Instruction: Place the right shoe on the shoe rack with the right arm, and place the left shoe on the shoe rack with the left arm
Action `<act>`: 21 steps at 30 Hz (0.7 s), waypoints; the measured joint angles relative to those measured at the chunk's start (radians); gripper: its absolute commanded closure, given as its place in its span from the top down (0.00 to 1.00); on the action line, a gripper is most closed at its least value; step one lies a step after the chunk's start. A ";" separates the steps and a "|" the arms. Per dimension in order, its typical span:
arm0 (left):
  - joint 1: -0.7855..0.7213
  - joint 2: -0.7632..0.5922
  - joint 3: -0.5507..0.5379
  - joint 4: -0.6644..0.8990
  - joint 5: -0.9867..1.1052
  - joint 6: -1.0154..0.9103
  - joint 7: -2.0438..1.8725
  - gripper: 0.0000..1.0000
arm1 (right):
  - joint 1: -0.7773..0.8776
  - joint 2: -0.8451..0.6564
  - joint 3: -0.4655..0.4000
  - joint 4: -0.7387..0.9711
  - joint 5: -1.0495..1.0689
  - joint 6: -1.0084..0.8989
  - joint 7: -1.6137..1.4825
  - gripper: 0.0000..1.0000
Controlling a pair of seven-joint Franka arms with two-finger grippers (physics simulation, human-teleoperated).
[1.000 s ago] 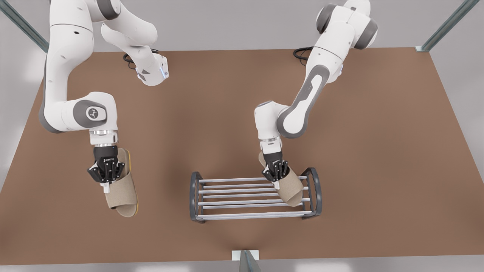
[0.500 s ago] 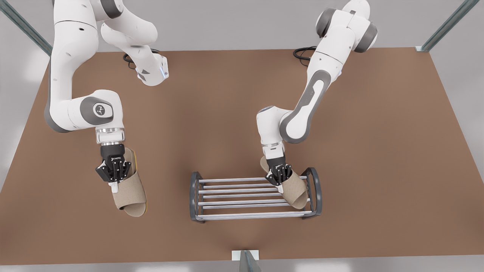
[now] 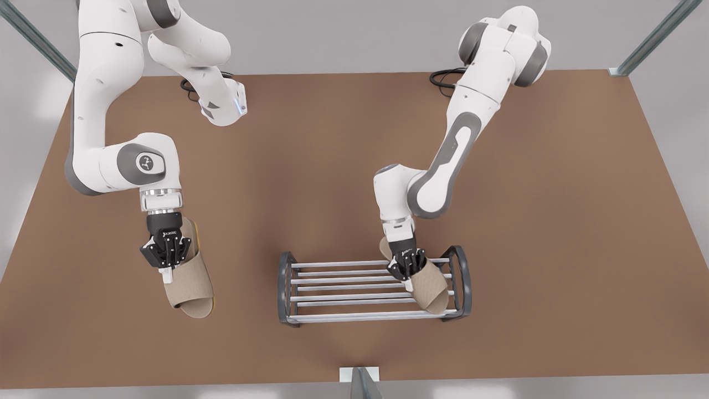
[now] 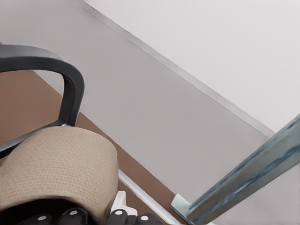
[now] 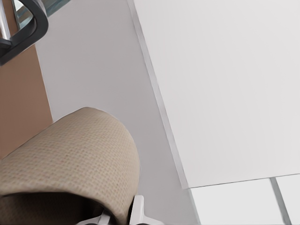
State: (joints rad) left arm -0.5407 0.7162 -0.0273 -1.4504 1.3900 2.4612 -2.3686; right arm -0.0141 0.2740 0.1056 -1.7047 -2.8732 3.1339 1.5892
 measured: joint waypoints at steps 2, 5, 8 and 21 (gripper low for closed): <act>0.000 -0.004 0.000 0.000 0.015 -0.001 -0.016 1.00 | 0.000 0.000 0.000 0.000 0.000 0.000 -0.002 0.25; 0.000 -0.006 0.000 -0.001 0.034 0.000 -0.048 1.00 | 0.000 0.000 0.000 0.000 0.000 0.000 -0.004 0.25; -0.001 -0.012 -0.005 -0.002 0.017 -0.009 -0.058 1.00 | -0.003 0.000 0.000 0.000 0.000 0.000 -0.007 0.25; -0.017 -0.043 -0.035 -0.013 -0.071 -0.078 -0.038 1.00 | -0.008 -0.036 0.000 -0.034 -0.004 0.005 -0.018 0.25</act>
State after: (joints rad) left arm -0.5576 0.6729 -0.0621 -1.4639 1.3193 2.3832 -2.4069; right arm -0.0217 0.2383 0.1056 -1.7385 -2.8775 3.1393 1.5709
